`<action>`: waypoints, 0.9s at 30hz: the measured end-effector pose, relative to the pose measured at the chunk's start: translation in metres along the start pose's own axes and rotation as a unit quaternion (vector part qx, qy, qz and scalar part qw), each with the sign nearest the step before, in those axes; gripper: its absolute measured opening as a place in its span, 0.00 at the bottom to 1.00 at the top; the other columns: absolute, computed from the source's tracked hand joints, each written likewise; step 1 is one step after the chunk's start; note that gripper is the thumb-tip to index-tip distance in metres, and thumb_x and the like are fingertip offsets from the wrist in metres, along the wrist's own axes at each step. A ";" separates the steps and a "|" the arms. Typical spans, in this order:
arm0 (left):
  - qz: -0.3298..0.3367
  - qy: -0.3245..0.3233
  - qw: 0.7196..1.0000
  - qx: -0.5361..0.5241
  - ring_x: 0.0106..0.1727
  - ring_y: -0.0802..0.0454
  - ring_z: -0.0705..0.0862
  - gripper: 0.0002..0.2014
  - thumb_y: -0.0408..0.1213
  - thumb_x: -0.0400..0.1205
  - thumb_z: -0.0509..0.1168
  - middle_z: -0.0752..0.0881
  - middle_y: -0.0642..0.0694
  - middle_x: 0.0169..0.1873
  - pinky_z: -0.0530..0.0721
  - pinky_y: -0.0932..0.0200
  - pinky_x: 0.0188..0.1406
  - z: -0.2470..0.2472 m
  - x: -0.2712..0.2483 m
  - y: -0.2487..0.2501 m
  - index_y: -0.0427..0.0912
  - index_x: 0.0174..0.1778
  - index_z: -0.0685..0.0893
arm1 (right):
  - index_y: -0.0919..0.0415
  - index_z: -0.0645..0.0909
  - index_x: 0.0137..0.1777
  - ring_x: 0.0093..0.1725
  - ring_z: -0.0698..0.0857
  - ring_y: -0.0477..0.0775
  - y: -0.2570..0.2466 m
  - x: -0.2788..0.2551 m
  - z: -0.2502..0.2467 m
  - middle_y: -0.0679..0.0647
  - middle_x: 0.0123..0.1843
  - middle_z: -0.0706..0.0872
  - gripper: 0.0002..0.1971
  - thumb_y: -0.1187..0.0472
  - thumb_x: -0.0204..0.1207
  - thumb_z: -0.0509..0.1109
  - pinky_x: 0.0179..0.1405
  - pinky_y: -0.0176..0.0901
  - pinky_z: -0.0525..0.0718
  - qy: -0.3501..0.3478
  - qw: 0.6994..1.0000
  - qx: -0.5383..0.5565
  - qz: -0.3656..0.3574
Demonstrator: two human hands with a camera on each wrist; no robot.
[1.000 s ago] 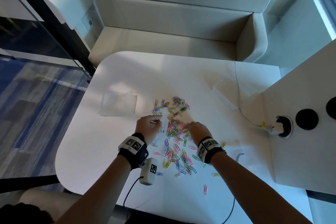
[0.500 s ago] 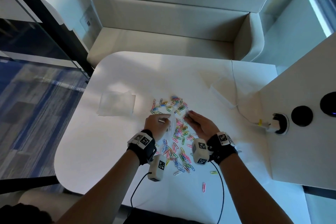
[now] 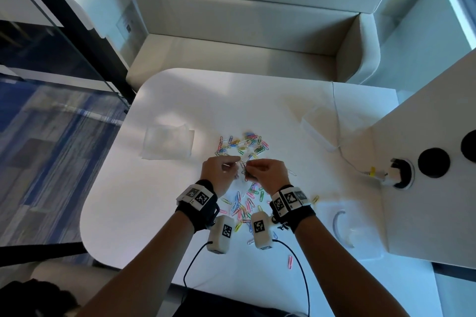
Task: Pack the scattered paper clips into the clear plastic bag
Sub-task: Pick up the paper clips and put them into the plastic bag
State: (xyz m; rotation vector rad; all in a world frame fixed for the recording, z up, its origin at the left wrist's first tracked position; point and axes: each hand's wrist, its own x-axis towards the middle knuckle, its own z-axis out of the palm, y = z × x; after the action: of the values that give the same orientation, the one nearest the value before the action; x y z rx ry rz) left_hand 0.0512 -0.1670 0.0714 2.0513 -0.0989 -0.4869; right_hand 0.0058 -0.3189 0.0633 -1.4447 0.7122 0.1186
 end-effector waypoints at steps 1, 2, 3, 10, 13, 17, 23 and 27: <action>0.007 -0.001 1.000 -0.003 0.38 0.50 0.93 0.13 0.28 0.82 0.66 0.92 0.46 0.35 0.92 0.50 0.53 -0.002 -0.001 0.000 0.40 0.59 0.91 | 0.65 0.90 0.45 0.37 0.92 0.56 0.000 0.001 0.002 0.62 0.39 0.92 0.04 0.69 0.71 0.77 0.46 0.51 0.91 0.008 0.999 -0.049 -0.019; 0.013 -0.001 1.000 -0.002 0.38 0.50 0.93 0.13 0.28 0.82 0.66 0.92 0.46 0.36 0.92 0.49 0.53 -0.004 -0.002 0.000 0.41 0.59 0.91 | 0.62 0.91 0.44 0.36 0.92 0.54 -0.003 0.001 0.003 0.59 0.37 0.92 0.03 0.66 0.72 0.77 0.45 0.49 0.91 0.012 0.993 -0.109 -0.039; 0.019 -0.002 1.000 0.001 0.38 0.51 0.93 0.13 0.28 0.82 0.66 0.92 0.47 0.37 0.92 0.50 0.52 -0.006 -0.003 0.000 0.42 0.59 0.91 | 0.61 0.91 0.43 0.35 0.91 0.52 -0.006 0.001 0.006 0.58 0.36 0.92 0.04 0.63 0.73 0.74 0.44 0.45 0.91 0.009 0.983 -0.174 -0.060; 0.035 0.048 0.998 -0.003 0.41 0.52 0.91 0.13 0.28 0.83 0.66 0.92 0.46 0.43 0.91 0.57 0.50 -0.029 -0.010 0.001 0.44 0.58 0.91 | 0.74 0.80 0.30 0.29 0.78 0.65 -0.022 -0.001 0.029 0.66 0.28 0.82 0.08 0.79 0.61 0.60 0.29 0.46 0.81 -0.048 0.919 -0.368 -0.136; 0.049 0.069 0.996 -0.025 0.42 0.51 0.91 0.14 0.28 0.82 0.67 0.93 0.45 0.45 0.91 0.56 0.51 -0.044 -0.008 0.003 0.46 0.58 0.92 | 0.74 0.86 0.39 0.42 0.88 0.63 -0.031 -0.007 0.044 0.68 0.38 0.89 0.09 0.77 0.63 0.65 0.46 0.55 0.88 -0.024 0.908 -0.367 -0.199; 0.067 0.095 0.993 -0.024 0.44 0.48 0.91 0.14 0.27 0.82 0.66 0.92 0.45 0.45 0.89 0.53 0.54 -0.071 -0.001 0.001 0.43 0.59 0.91 | 0.65 0.90 0.45 0.30 0.90 0.48 -0.048 0.004 0.053 0.59 0.35 0.92 0.08 0.73 0.72 0.71 0.39 0.41 0.91 -0.143 0.954 -0.211 -0.158; 0.054 0.145 0.987 0.030 0.48 0.47 0.92 0.13 0.28 0.82 0.68 0.93 0.44 0.52 0.89 0.55 0.57 -0.112 0.000 -0.022 0.42 0.60 0.91 | 0.59 0.83 0.65 0.64 0.84 0.57 -0.028 0.118 0.016 0.59 0.66 0.85 0.17 0.61 0.76 0.69 0.69 0.47 0.78 0.039 0.898 -0.404 -0.169; 0.018 0.142 0.989 0.046 0.50 0.50 0.92 0.13 0.31 0.80 0.71 0.93 0.46 0.48 0.87 0.57 0.61 -0.122 0.000 -0.034 0.41 0.59 0.91 | 0.59 0.62 0.80 0.81 0.62 0.63 0.001 0.167 0.019 0.62 0.83 0.62 0.30 0.48 0.81 0.61 0.78 0.59 0.65 -0.016 0.838 -0.536 -0.103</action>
State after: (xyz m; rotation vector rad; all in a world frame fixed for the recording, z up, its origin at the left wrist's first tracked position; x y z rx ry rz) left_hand 0.0932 -0.0497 0.0952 2.1847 0.0133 -0.1657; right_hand 0.1444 -0.3572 -0.0229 -2.5801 0.4383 0.4214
